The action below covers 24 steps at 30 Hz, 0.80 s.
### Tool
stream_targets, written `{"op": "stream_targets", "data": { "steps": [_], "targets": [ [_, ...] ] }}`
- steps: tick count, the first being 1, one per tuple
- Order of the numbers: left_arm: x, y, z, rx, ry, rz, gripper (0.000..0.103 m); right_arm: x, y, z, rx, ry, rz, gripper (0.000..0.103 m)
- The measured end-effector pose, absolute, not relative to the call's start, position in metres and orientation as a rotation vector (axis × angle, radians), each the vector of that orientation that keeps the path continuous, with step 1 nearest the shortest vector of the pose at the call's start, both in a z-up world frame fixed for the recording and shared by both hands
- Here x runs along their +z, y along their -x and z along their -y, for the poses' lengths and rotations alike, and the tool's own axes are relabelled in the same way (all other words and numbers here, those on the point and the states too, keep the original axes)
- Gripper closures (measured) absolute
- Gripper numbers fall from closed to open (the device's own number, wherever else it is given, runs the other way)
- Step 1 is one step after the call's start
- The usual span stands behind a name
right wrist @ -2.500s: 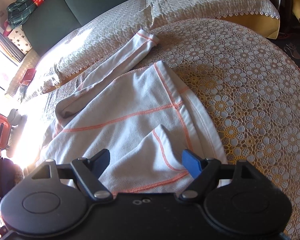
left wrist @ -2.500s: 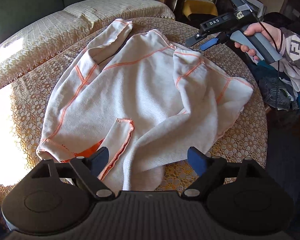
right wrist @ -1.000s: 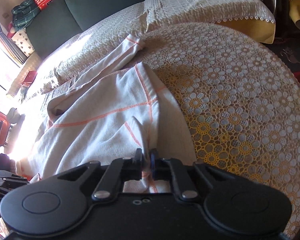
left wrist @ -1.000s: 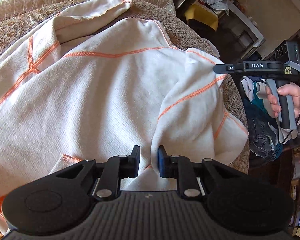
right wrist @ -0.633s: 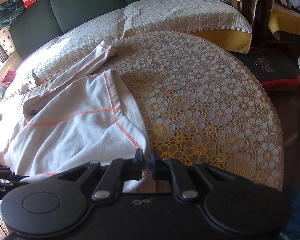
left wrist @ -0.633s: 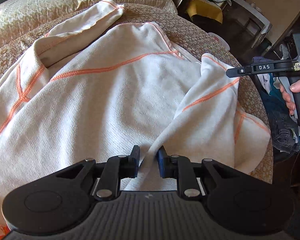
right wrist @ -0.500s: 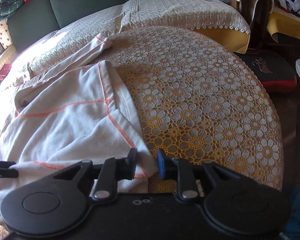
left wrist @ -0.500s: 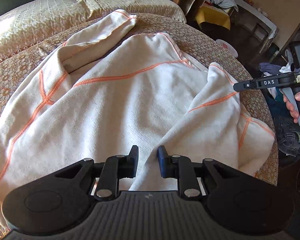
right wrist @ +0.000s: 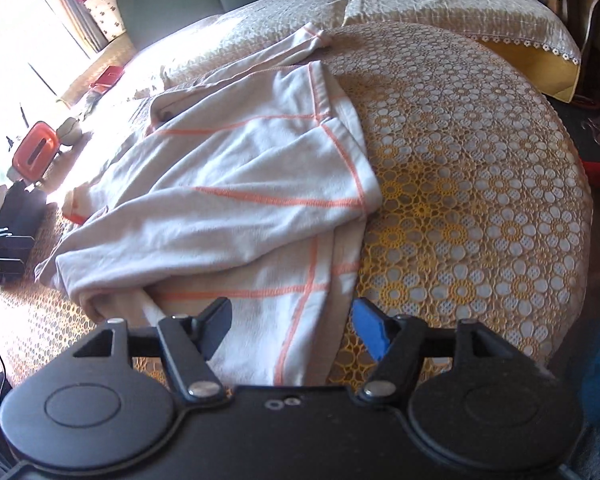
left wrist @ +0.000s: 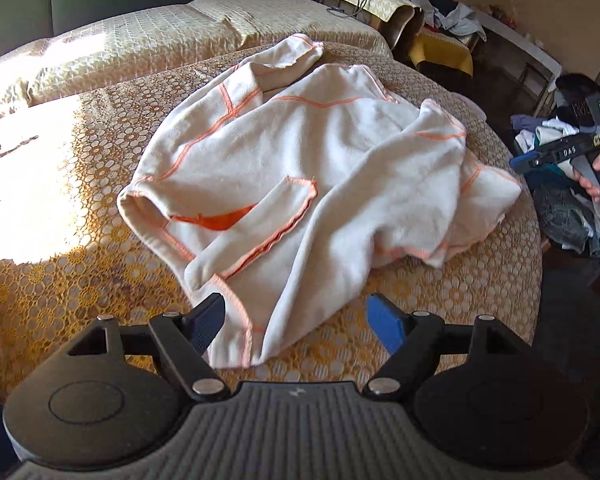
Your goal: Fold clothes
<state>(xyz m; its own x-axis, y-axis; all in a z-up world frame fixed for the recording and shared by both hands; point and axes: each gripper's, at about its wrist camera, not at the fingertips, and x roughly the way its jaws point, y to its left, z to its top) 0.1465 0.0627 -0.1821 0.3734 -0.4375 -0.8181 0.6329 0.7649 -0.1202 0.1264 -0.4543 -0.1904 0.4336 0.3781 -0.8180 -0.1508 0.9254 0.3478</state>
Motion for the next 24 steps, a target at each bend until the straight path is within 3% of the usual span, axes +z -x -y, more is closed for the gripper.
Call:
{"op": "stream_targets", "data": {
  "steps": [9, 18, 20, 24],
  "targets": [
    [-0.213, -0.096, -0.016, -0.706, -0.654, -0.775, 0.025, -0.201, -0.109, 0.447, 0.367, -0.257, -1.121, 0.0],
    [-0.238, -0.125, -0.02, -0.78, -0.718, -0.85, 0.028, -0.208, -0.109, 0.442, 0.417, -0.29, -1.131, 0.0],
    [-0.237, -0.135, -0.024, -0.822, -0.674, -0.891, 0.035, -0.21, -0.109, 0.442, 0.427, -0.289, -1.135, 0.0],
    [-0.234, -0.154, -0.029, -0.888, -0.601, -0.989, 0.077, -0.214, -0.112, 0.443, 0.45, -0.303, -1.141, 0.0]
  ]
}}
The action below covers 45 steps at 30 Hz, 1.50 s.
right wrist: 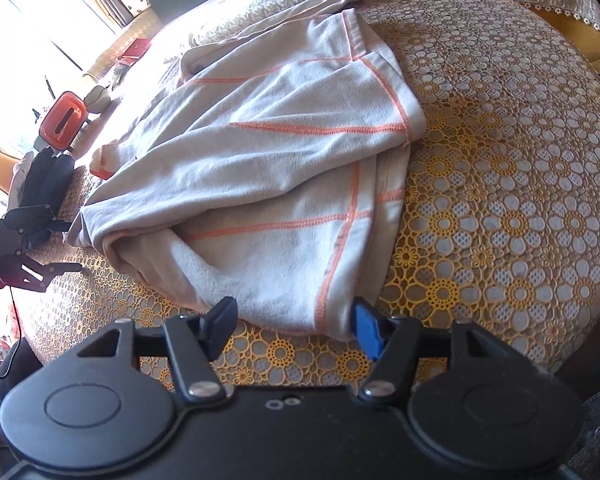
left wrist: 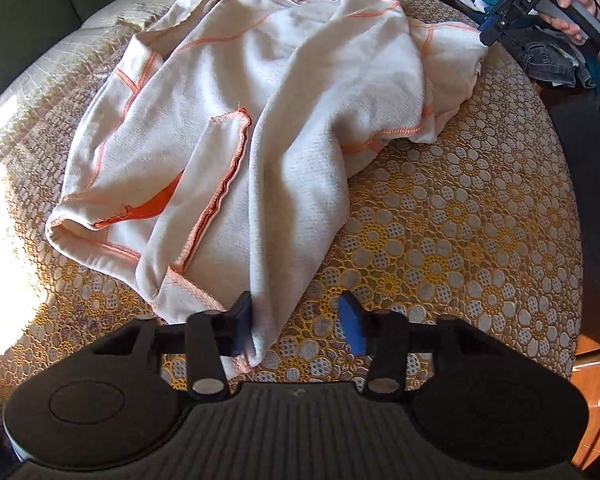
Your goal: Fold clothes
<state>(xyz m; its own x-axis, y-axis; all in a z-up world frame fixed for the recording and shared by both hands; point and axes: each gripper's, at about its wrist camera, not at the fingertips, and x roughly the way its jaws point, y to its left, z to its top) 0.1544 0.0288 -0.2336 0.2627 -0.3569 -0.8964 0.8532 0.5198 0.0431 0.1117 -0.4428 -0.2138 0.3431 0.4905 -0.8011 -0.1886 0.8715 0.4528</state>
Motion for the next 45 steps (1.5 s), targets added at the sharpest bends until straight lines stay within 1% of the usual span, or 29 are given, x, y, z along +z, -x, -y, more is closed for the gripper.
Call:
{"op": "stream_targets", "data": {
  "steps": [3, 7, 10, 15, 17, 20, 25, 27, 30, 32, 34, 38, 41, 45],
  "targets": [
    [-0.231, -0.171, -0.035, -0.913, -0.543, -1.058, 0.089, -0.215, -0.113, 0.444, 0.482, -0.321, -1.155, 0.0],
    [-0.228, -0.182, -0.041, -0.954, -0.534, -1.116, 0.094, -0.217, -0.113, 0.441, 0.492, -0.306, -1.175, 0.0],
    [-0.22, -0.187, -0.051, -0.994, -0.54, -1.163, 0.097, -0.206, -0.108, 0.443, 0.517, -0.261, -1.172, 0.0],
    [-0.204, -0.197, -0.072, -0.977, -0.533, -1.191, 0.097, -0.184, -0.1, 0.466, 0.503, -0.222, -1.178, 0.0],
    [-0.203, -0.198, -0.076, -0.934, -0.564, -1.168, 0.097, -0.182, -0.099, 0.479, 0.467, -0.244, -1.18, 0.0],
    [-0.206, -0.197, -0.076, -0.917, -0.555, -1.161, 0.097, -0.186, -0.101, 0.482, 0.397, -0.206, -1.157, 0.0],
    [-0.2, -0.185, -0.064, -0.929, -0.569, -1.131, 0.097, -0.203, -0.107, 0.461, 0.377, -0.077, -1.241, 0.0],
    [-0.19, -0.184, -0.057, -0.967, -0.52, -1.099, 0.097, -0.2, -0.106, 0.461, 0.339, -0.042, -1.232, 0.0],
    [-0.177, -0.182, -0.035, -1.011, -0.464, -1.03, 0.096, -0.188, -0.105, 0.468, 0.315, -0.087, -1.186, 0.0],
    [-0.174, -0.181, -0.016, -1.049, -0.416, -1.005, 0.093, -0.178, -0.103, 0.471, 0.331, -0.114, -1.15, 0.0],
    [-0.181, -0.176, 0.009, -1.098, -0.382, -0.991, 0.089, -0.168, -0.101, 0.465, 0.371, -0.14, -1.114, 0.0],
    [-0.211, -0.169, 0.049, -1.083, -0.449, -1.012, 0.089, -0.17, -0.106, 0.431, 0.471, -0.106, -1.092, 0.0],
    [-0.227, -0.168, 0.051, -1.078, -0.462, -1.058, 0.089, -0.184, -0.114, 0.407, 0.509, -0.06, -1.108, 0.0],
    [-0.232, -0.176, 0.041, -1.059, -0.384, -1.087, 0.089, -0.203, -0.119, 0.393, 0.483, -0.032, -1.126, 0.0]
  ]
}}
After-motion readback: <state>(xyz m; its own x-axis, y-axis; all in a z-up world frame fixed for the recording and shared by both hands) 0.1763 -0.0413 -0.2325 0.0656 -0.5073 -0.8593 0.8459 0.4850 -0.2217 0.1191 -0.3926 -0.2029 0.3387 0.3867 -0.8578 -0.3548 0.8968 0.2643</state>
